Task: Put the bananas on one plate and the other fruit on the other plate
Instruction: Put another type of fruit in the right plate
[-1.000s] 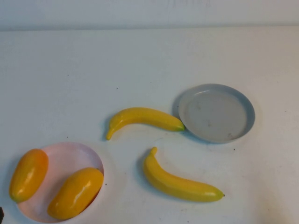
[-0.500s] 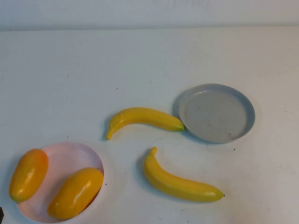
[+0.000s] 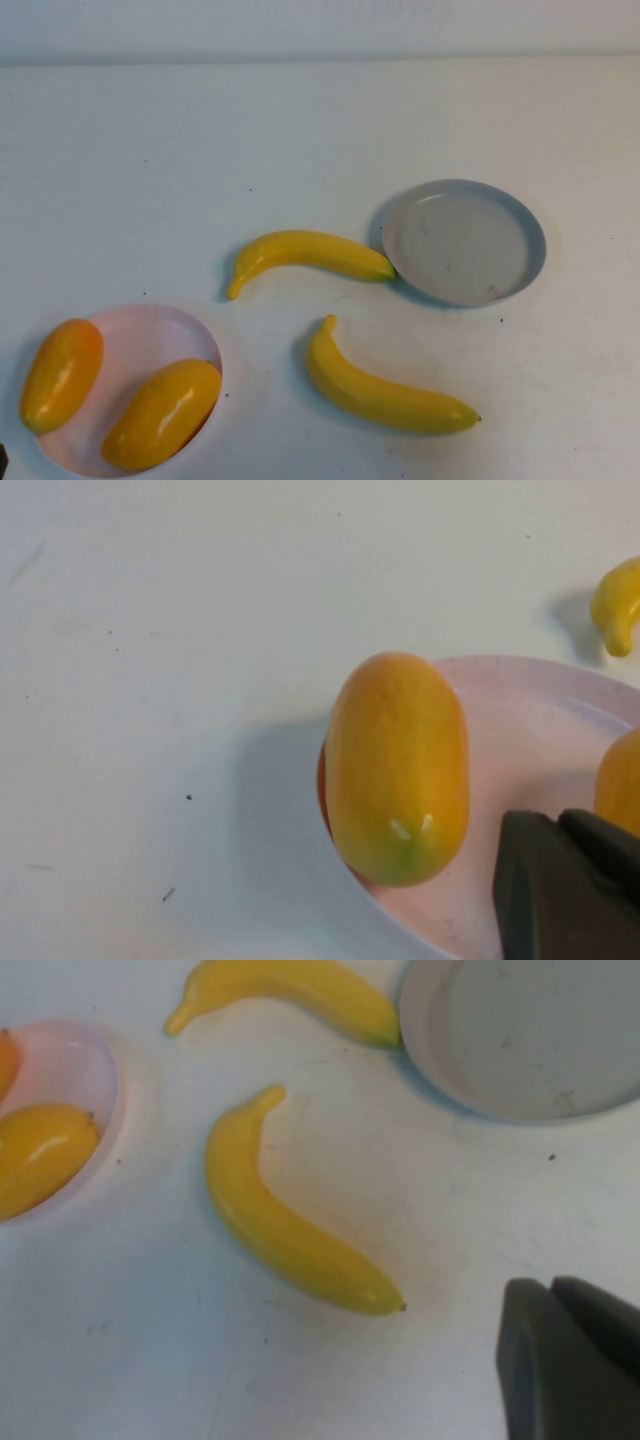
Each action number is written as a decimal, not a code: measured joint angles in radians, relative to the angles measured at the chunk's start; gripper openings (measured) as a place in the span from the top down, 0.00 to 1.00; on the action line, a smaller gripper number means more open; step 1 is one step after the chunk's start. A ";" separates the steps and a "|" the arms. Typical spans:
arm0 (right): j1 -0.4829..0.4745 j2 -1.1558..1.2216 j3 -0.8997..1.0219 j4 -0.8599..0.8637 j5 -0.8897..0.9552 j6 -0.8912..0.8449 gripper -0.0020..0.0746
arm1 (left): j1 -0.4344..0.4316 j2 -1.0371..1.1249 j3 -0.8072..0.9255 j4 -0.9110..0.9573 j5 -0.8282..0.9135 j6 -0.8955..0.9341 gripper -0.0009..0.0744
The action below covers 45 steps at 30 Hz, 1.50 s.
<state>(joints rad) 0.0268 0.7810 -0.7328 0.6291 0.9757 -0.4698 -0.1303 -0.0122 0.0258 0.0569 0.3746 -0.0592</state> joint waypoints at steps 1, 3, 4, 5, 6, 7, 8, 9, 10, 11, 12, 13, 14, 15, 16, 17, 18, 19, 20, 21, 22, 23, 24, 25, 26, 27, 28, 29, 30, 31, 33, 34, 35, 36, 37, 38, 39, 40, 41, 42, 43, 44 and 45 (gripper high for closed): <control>0.010 0.033 -0.016 -0.008 0.002 -0.009 1.00 | 0.000 0.000 0.000 0.000 0.000 0.000 0.99; 0.040 0.098 -0.039 -0.021 0.004 -0.017 1.00 | 0.000 0.000 0.000 0.000 0.000 0.000 0.99; 0.068 0.132 -0.051 -0.037 0.006 -0.017 1.00 | 0.000 0.000 0.000 0.000 0.000 0.000 0.99; 0.105 0.169 -0.063 -0.059 0.011 -0.016 1.00 | 0.000 0.000 0.000 0.000 0.000 0.000 0.99; 0.149 0.201 -0.073 -0.081 0.015 -0.011 1.00 | 0.000 0.000 0.000 0.000 0.000 0.000 0.99; 0.199 0.242 -0.086 -0.109 0.021 -0.007 1.00 | 0.000 0.000 0.000 0.000 0.000 0.000 0.99; 0.251 0.284 -0.100 -0.136 0.023 -0.005 1.00 | 0.000 0.000 0.000 0.000 0.000 0.000 0.99; 0.294 0.317 -0.111 -0.161 0.025 -0.005 1.00 | 0.000 0.000 0.000 0.000 0.000 0.000 0.99; 0.347 0.359 -0.128 -0.183 0.025 -0.005 0.99 | 0.000 0.000 0.000 0.000 0.000 0.000 0.99; 0.398 0.401 -0.147 -0.205 0.025 -0.005 0.99 | 0.000 0.000 0.000 0.000 0.000 0.000 0.99; 0.447 0.445 -0.169 -0.228 0.025 -0.005 0.97 | 0.000 0.000 0.000 0.000 0.000 0.000 0.99; 0.484 0.490 -0.195 -0.249 0.025 -0.005 0.96 | 0.000 0.000 0.000 0.000 0.000 0.000 0.99; 0.528 0.536 -0.224 -0.277 0.025 -0.005 0.93 | 0.000 0.000 0.000 0.000 0.000 0.000 0.99; 0.567 0.581 -0.254 -0.305 0.023 -0.005 0.90 | 0.000 0.000 0.000 0.000 0.000 0.000 0.99; 0.595 0.616 -0.279 -0.326 0.023 -0.005 0.85 | 0.000 0.000 0.000 0.000 0.000 0.000 0.99; 0.624 0.658 -0.310 -0.350 0.021 -0.005 0.80 | 0.000 0.000 0.000 0.000 0.000 0.000 0.99; 0.648 0.698 -0.342 -0.369 0.016 -0.005 0.73 | 0.000 0.000 0.000 0.000 0.000 0.000 0.99; 0.667 0.729 -0.366 -0.384 0.012 -0.005 0.68 | 0.000 0.000 0.000 0.000 0.000 0.000 0.99; 0.681 0.766 -0.396 -0.394 0.005 -0.005 0.60 | 0.000 0.000 0.000 0.000 0.000 0.000 0.99; 0.691 0.802 -0.424 -0.403 -0.004 -0.005 0.53 | 0.000 0.000 0.000 0.000 0.000 0.000 0.99; 0.698 0.837 -0.451 -0.411 -0.012 -0.005 0.48 | 0.000 0.000 0.000 0.000 0.000 0.000 0.99; 0.703 0.872 -0.477 -0.420 -0.019 -0.007 0.42 | 0.000 0.000 0.000 0.000 0.000 0.000 0.99; 0.707 0.907 -0.501 -0.429 -0.024 -0.014 0.38 | 0.000 0.000 0.000 0.000 0.000 0.000 0.99; 0.710 0.933 -0.519 -0.433 -0.026 -0.022 0.36 | 0.000 0.000 0.000 0.000 0.000 0.000 0.99; 0.711 0.964 -0.539 -0.437 -0.028 -0.027 0.35 | 0.000 0.000 0.000 0.000 0.000 0.000 0.99; 0.712 0.993 -0.559 -0.437 -0.031 -0.039 0.34 | 0.000 0.000 0.000 0.000 0.000 0.000 0.99; 0.712 1.015 -0.573 -0.437 -0.031 -0.050 0.33 | 0.000 0.000 0.000 0.000 0.000 0.000 0.99; 0.712 1.039 -0.589 -0.439 -0.033 -0.061 0.33 | 0.000 0.000 0.000 0.000 0.000 0.000 0.99; 0.712 1.060 -0.604 -0.441 -0.033 -0.071 0.32 | 0.000 0.000 0.000 0.000 0.000 0.000 0.99; 0.712 1.079 -0.616 -0.441 -0.035 -0.076 0.32 | 0.000 0.000 0.000 0.000 0.000 0.000 0.99; 0.712 1.108 -0.633 -0.441 -0.045 -0.090 0.32 | 0.000 0.000 0.000 0.000 0.000 0.000 0.99; 0.712 1.116 -0.637 -0.441 -0.049 -0.095 0.32 | 0.000 0.000 0.000 0.000 0.000 0.000 0.99; 0.712 1.124 -0.639 -0.442 -0.058 -0.097 0.32 | 0.000 0.000 0.000 0.000 0.000 0.000 0.99; 0.712 1.131 -0.639 -0.444 -0.066 -0.099 0.32 | 0.000 0.000 0.000 0.000 0.000 0.000 0.99; 0.712 1.136 -0.639 -0.446 -0.072 -0.099 0.32 | 0.000 0.000 0.000 0.000 0.000 0.000 0.99; 0.712 1.142 -0.639 -0.448 -0.079 -0.099 0.32 | 0.000 0.000 0.000 0.000 0.000 0.000 0.99; 0.712 1.147 -0.639 -0.448 -0.083 -0.101 0.32 | 0.000 0.000 0.000 0.000 0.000 0.000 0.99; 0.712 1.149 -0.639 -0.450 -0.087 -0.101 0.32 | 0.000 0.000 0.000 0.000 0.000 0.000 0.99; 0.712 1.154 -0.639 -0.451 -0.087 -0.102 0.32 | 0.000 0.000 0.000 0.000 0.000 0.000 0.99; 0.712 1.159 -0.639 -0.451 -0.089 -0.102 0.33 | 0.000 0.000 0.000 0.000 0.000 0.000 0.99; 0.712 1.162 -0.639 -0.452 -0.089 -0.102 0.34 | 0.000 0.000 0.000 0.000 0.000 0.000 0.99; 0.712 1.167 -0.639 -0.452 -0.091 -0.102 0.36 | 0.000 0.000 0.000 0.000 0.000 0.000 0.99; 0.712 1.171 -0.641 -0.452 -0.091 -0.102 0.38 | 0.000 0.000 0.000 0.000 0.000 0.000 0.99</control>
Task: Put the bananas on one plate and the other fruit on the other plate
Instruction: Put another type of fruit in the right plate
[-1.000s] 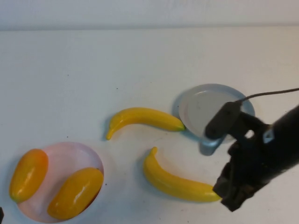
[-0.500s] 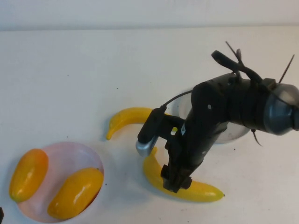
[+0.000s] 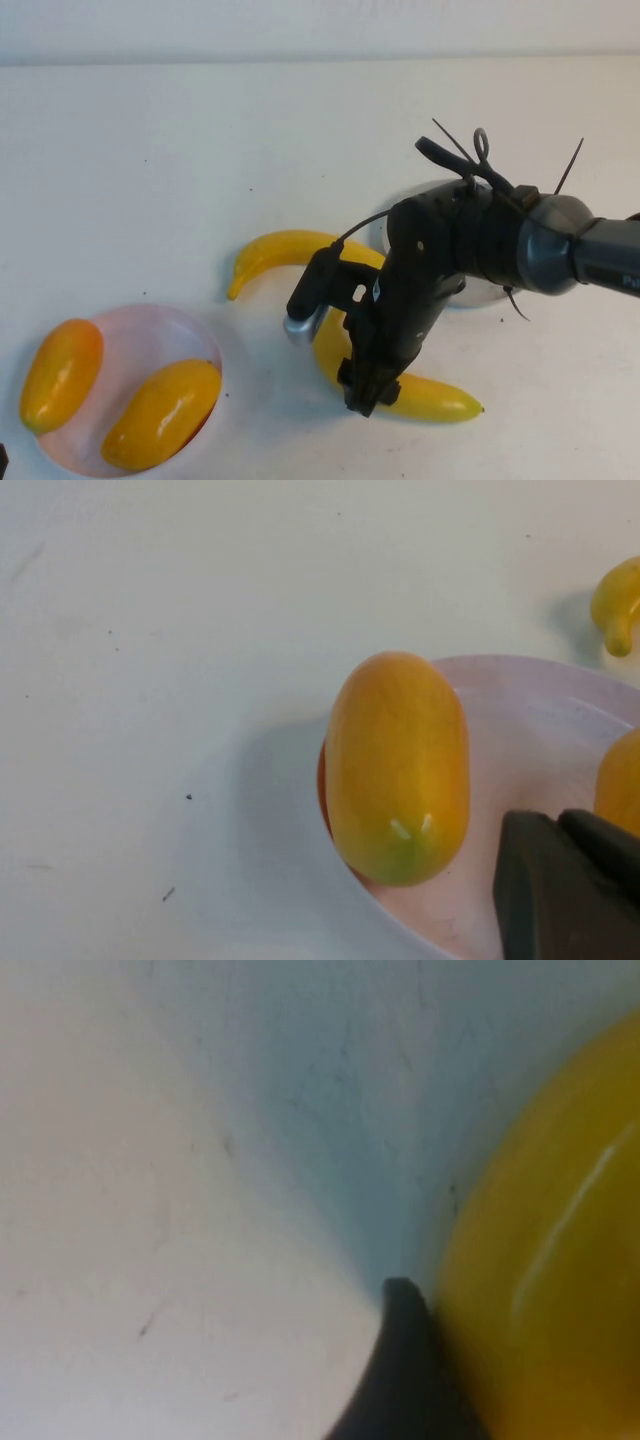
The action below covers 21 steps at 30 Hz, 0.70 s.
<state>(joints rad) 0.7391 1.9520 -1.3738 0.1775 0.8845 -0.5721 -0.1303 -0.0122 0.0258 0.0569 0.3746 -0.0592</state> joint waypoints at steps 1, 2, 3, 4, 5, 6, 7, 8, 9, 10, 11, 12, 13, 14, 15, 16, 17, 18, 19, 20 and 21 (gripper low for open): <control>0.000 0.005 0.000 0.000 0.000 0.000 0.40 | 0.000 0.000 0.000 0.000 0.000 0.000 0.99; 0.000 0.007 0.000 0.000 0.000 0.000 0.44 | 0.000 0.000 0.000 0.000 0.000 0.000 0.99; 0.000 0.009 0.000 0.000 0.000 0.000 0.48 | 0.000 0.000 0.000 0.000 0.000 0.000 0.99; 0.000 0.012 0.000 0.000 0.000 0.000 0.52 | 0.000 0.000 0.000 0.000 0.000 0.000 0.99; 0.002 0.012 0.000 0.000 0.000 0.000 0.56 | 0.000 0.000 0.000 0.000 0.000 0.000 0.99; 0.004 0.009 0.000 0.000 0.000 0.000 0.57 | 0.000 0.000 0.000 0.000 0.000 0.000 0.99; 0.004 0.004 0.000 0.000 0.000 0.000 0.56 | 0.000 0.000 0.000 0.000 0.000 0.000 0.99; 0.006 -0.006 0.000 0.000 0.000 0.004 0.56 | 0.000 0.000 0.000 0.000 0.000 0.000 0.99; 0.008 -0.022 0.000 0.000 -0.004 0.019 0.56 | 0.000 0.000 0.000 0.000 0.000 0.000 0.99; 0.008 -0.039 0.000 0.002 -0.009 0.040 0.56 | 0.000 0.000 0.000 0.000 0.000 0.000 0.99; 0.008 -0.064 0.000 0.002 -0.020 0.075 0.56 | 0.000 0.000 0.000 0.000 0.000 0.000 0.99; 0.003 -0.092 0.000 0.002 -0.037 0.120 0.56 | 0.000 0.000 0.000 0.000 0.000 0.000 0.99; -0.010 -0.114 0.000 0.002 -0.054 0.162 0.56 | 0.000 0.000 0.000 0.000 0.000 0.000 0.99; -0.028 -0.138 0.000 0.003 -0.074 0.219 0.56 | 0.000 0.000 0.000 0.000 0.000 0.000 0.99; -0.051 -0.156 -0.002 0.000 -0.092 0.275 0.56 | 0.000 0.000 0.000 0.000 0.000 0.000 0.99; -0.074 -0.166 -0.011 -0.005 -0.104 0.317 0.56 | 0.000 0.000 0.000 0.000 0.000 0.000 0.99; -0.105 -0.169 -0.021 -0.017 -0.111 0.369 0.56 | 0.000 0.000 0.000 0.000 0.000 0.000 0.99; -0.137 -0.169 -0.031 -0.031 -0.113 0.416 0.56 | 0.000 0.000 0.000 0.000 0.000 0.000 0.99; -0.164 -0.163 -0.041 -0.042 -0.113 0.459 0.56 | 0.000 0.000 0.000 0.000 0.000 0.000 0.99; -0.197 -0.152 -0.055 -0.055 -0.113 0.494 0.56 | 0.000 0.000 0.000 0.000 0.000 0.000 0.99; -0.228 -0.138 -0.071 -0.065 -0.111 0.521 0.56 | 0.000 0.000 0.000 0.000 0.000 0.000 0.99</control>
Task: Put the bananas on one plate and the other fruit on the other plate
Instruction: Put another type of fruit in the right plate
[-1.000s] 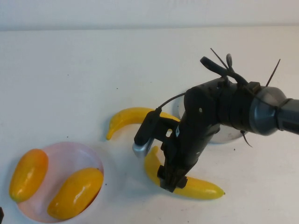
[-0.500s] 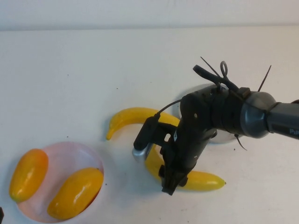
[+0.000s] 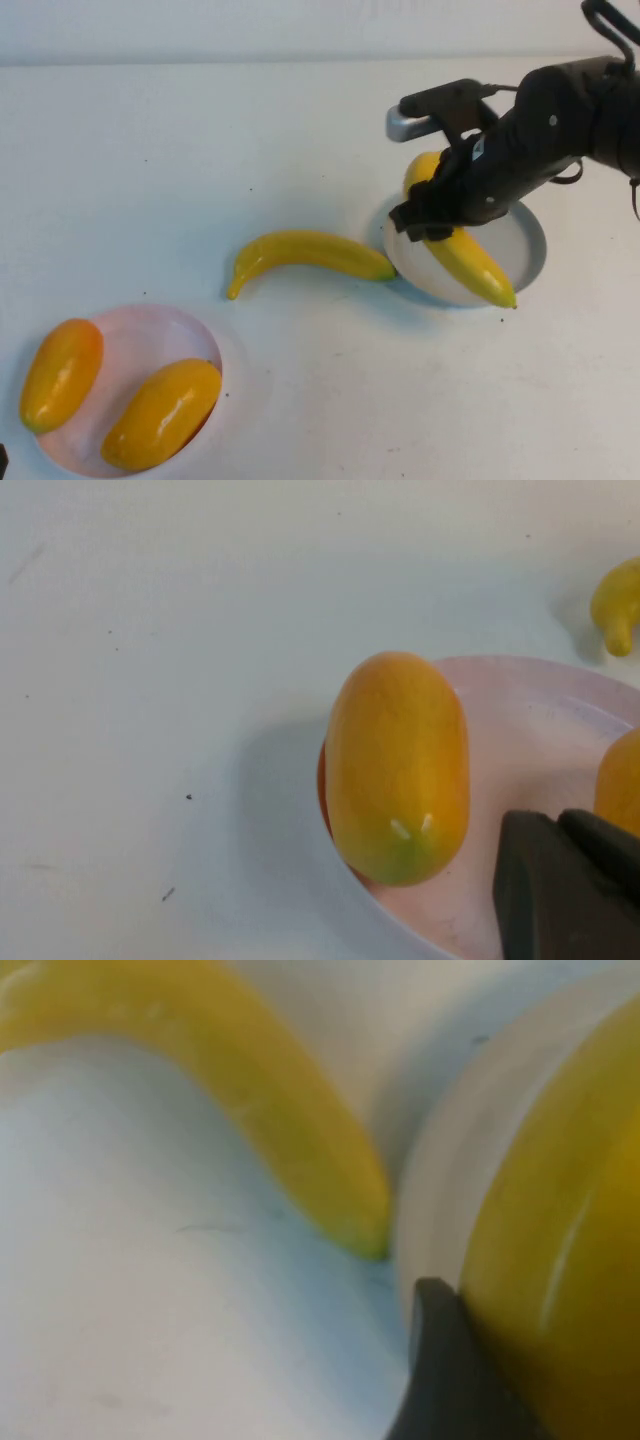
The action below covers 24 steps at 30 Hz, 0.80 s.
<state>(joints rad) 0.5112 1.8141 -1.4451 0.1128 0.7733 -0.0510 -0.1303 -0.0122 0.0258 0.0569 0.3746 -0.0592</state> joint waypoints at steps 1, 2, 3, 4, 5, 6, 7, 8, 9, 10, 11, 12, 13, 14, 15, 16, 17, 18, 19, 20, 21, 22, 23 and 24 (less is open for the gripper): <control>-0.029 0.014 -0.014 -0.006 0.003 0.015 0.56 | 0.000 0.000 0.000 0.000 0.000 0.000 0.99; -0.055 0.034 -0.031 -0.010 0.005 0.029 0.56 | 0.000 0.000 0.000 0.000 0.000 0.000 0.99; -0.078 0.057 -0.049 -0.013 0.013 0.036 0.56 | 0.000 0.000 0.000 0.000 0.000 0.000 0.99; -0.093 0.077 -0.064 -0.017 0.021 0.040 0.56 | 0.000 0.000 0.000 0.000 0.000 0.000 0.99; -0.108 0.102 -0.081 -0.019 0.033 0.044 0.56 | 0.000 0.000 0.000 0.000 0.000 0.000 0.99; -0.120 0.128 -0.101 -0.019 0.044 0.044 0.56 | 0.000 0.000 0.000 0.000 0.000 0.000 0.99; -0.127 0.153 -0.113 -0.020 0.057 0.044 0.56 | 0.000 0.000 0.000 0.000 0.000 0.000 0.99; -0.133 0.178 -0.127 -0.023 0.068 0.051 0.56 | 0.000 0.000 0.000 0.000 0.000 0.000 0.99; -0.140 0.201 -0.140 -0.023 0.078 0.051 0.56 | 0.000 0.000 0.000 0.000 0.000 0.000 0.99; -0.144 0.218 -0.150 -0.024 0.086 0.051 0.56 | 0.000 0.000 0.000 0.000 0.000 0.000 0.99; -0.147 0.236 -0.161 -0.026 0.093 0.051 0.56 | 0.000 0.000 0.000 0.000 0.000 0.000 0.99; -0.151 0.249 -0.170 -0.029 0.100 0.051 0.56 | 0.000 0.000 0.000 0.000 0.000 0.000 0.99; -0.154 0.258 -0.178 -0.035 0.103 0.051 0.57 | 0.000 0.000 0.000 0.000 0.000 0.000 0.99; -0.156 0.262 -0.183 -0.038 0.103 0.051 0.56 | 0.000 0.000 0.000 0.000 0.000 0.000 0.99; -0.158 0.264 -0.187 -0.042 0.103 0.051 0.56 | 0.000 0.000 0.000 0.000 0.000 0.000 0.99; -0.159 0.264 -0.190 -0.044 0.103 0.051 0.56 | 0.000 0.000 0.000 0.000 0.000 0.000 0.99; -0.161 0.264 -0.194 -0.046 0.103 0.051 0.54 | 0.000 0.000 0.000 0.000 0.000 0.000 0.99; -0.164 0.264 -0.195 -0.048 0.103 0.051 0.53 | 0.000 0.000 0.000 0.000 0.000 0.000 0.99; -0.163 0.264 -0.197 -0.050 0.103 0.051 0.51 | 0.000 0.000 0.000 0.000 0.000 0.000 0.99; -0.163 0.264 -0.197 -0.052 0.103 0.051 0.48 | 0.000 0.000 0.000 0.000 0.000 0.000 0.99; -0.163 0.264 -0.197 -0.052 0.103 0.051 0.46 | 0.000 0.000 0.000 0.000 0.000 0.000 0.99; -0.163 0.264 -0.197 -0.052 0.103 0.051 0.44 | 0.000 0.000 0.000 0.000 0.000 0.000 0.99; -0.163 0.262 -0.197 -0.052 0.103 0.051 0.43 | 0.000 0.000 0.000 0.000 0.000 0.000 0.99; -0.163 0.258 -0.197 -0.052 0.103 0.051 0.42 | 0.000 0.000 0.000 0.000 0.000 0.000 0.99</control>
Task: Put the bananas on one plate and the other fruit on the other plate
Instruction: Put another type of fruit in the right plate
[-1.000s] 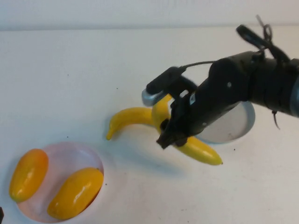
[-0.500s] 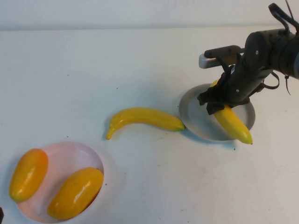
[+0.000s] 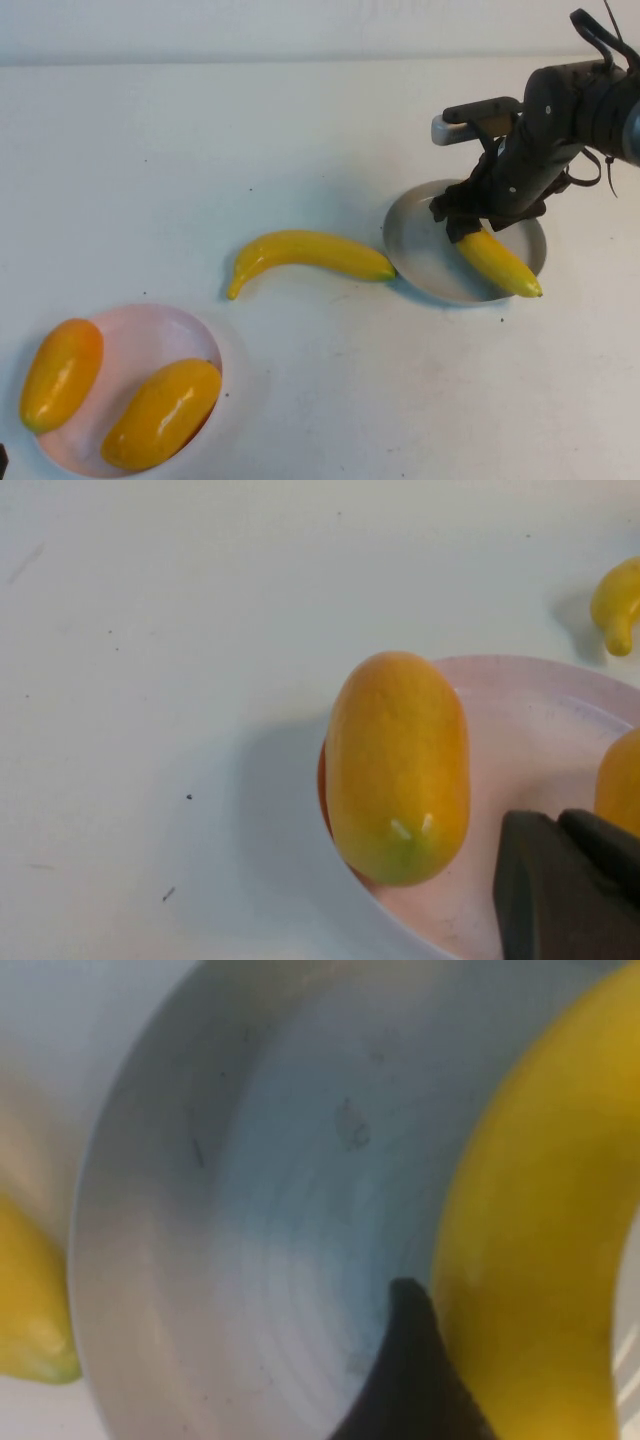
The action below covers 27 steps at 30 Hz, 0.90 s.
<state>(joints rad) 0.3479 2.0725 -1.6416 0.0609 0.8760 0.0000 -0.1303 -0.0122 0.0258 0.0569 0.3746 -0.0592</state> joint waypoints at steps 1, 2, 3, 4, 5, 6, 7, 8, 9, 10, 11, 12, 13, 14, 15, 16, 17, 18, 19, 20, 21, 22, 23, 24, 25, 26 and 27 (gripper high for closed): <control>0.000 -0.006 0.000 -0.002 0.000 0.000 0.41 | 0.000 0.000 0.000 0.000 0.000 0.000 0.99; 0.000 -0.018 0.000 -0.005 0.000 0.000 0.41 | 0.000 0.000 0.000 0.000 0.000 0.000 0.99; 0.002 -0.032 0.000 -0.010 0.000 0.000 0.41 | 0.000 0.000 0.000 0.000 0.000 0.000 0.99; 0.004 -0.048 -0.003 -0.016 0.000 -0.007 0.41 | 0.000 0.000 0.000 0.000 0.000 0.000 0.99; 0.008 -0.060 -0.006 -0.016 0.000 -0.028 0.40 | 0.000 0.000 0.000 0.000 0.000 0.000 0.99; 0.015 -0.074 -0.014 -0.016 0.002 -0.064 0.40 | 0.000 0.000 0.000 0.000 0.000 0.000 0.99; 0.025 -0.083 -0.022 -0.009 0.002 -0.104 0.40 | 0.000 0.000 0.000 0.000 0.000 0.000 0.99; 0.037 -0.090 -0.035 0.009 0.002 -0.164 0.40 | 0.000 0.000 0.000 0.000 0.000 0.000 0.99; 0.051 -0.093 -0.048 0.035 0.002 -0.235 0.40 | 0.000 0.000 0.000 0.000 0.000 0.000 0.99; 0.064 -0.093 -0.062 0.069 0.002 -0.297 0.40 | 0.000 0.000 0.000 0.000 0.000 0.000 0.99; 0.080 -0.089 -0.075 0.107 0.002 -0.380 0.40 | 0.000 0.000 0.000 0.000 0.000 0.000 0.99; 0.098 -0.082 -0.088 0.147 0.002 -0.470 0.40 | 0.000 0.000 0.000 0.000 0.000 0.000 0.99; 0.114 -0.071 -0.102 0.186 0.002 -0.561 0.40 | 0.000 0.000 0.000 0.000 0.000 0.000 0.99; 0.127 -0.059 -0.114 0.219 0.002 -0.648 0.40 | 0.000 0.000 0.000 0.000 0.000 0.000 0.99; 0.142 -0.043 -0.129 0.257 0.002 -0.727 0.40 | 0.000 0.000 0.000 0.000 0.000 0.000 0.99; 0.155 -0.025 -0.144 0.289 0.002 -0.795 0.40 | 0.000 0.000 0.000 0.000 0.000 0.000 0.99; 0.167 -0.009 -0.157 0.308 0.002 -0.841 0.40 | 0.000 0.000 0.000 0.000 0.000 0.000 0.99; 0.177 0.011 -0.173 0.326 0.002 -0.888 0.40 | 0.000 0.000 0.000 0.000 0.000 0.000 0.99; 0.187 0.032 -0.190 0.336 0.002 -0.926 0.40 | 0.000 0.000 0.000 0.000 0.000 0.000 0.99; 0.191 0.049 -0.204 0.343 0.002 -0.952 0.40 | 0.000 0.000 0.000 0.000 0.000 0.000 0.99; 0.200 0.071 -0.222 0.343 0.005 -0.977 0.40 | 0.000 0.000 0.000 0.000 0.000 0.000 0.99; 0.204 0.093 -0.241 0.343 0.012 -0.994 0.40 | 0.000 0.000 0.000 0.000 0.000 0.000 0.99; 0.206 0.114 -0.260 0.343 0.017 -1.006 0.40 | 0.000 0.000 0.000 0.000 0.000 0.000 0.99; 0.208 0.131 -0.275 0.343 0.019 -1.012 0.40 | 0.000 0.000 0.000 0.000 0.000 0.000 0.99; 0.208 0.154 -0.293 0.341 0.026 -1.016 0.40 | 0.000 0.000 0.000 0.000 0.000 0.000 0.99; 0.210 0.167 -0.303 0.340 0.028 -1.020 0.40 | 0.000 0.000 0.000 0.000 0.000 0.000 0.99; 0.210 0.181 -0.311 0.339 0.030 -1.022 0.40 | 0.000 0.000 0.000 0.000 0.000 0.000 0.99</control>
<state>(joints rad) 0.5577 2.2532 -1.9528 0.3996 0.9062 -1.0222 -0.1303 -0.0122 0.0258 0.0569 0.3746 -0.0592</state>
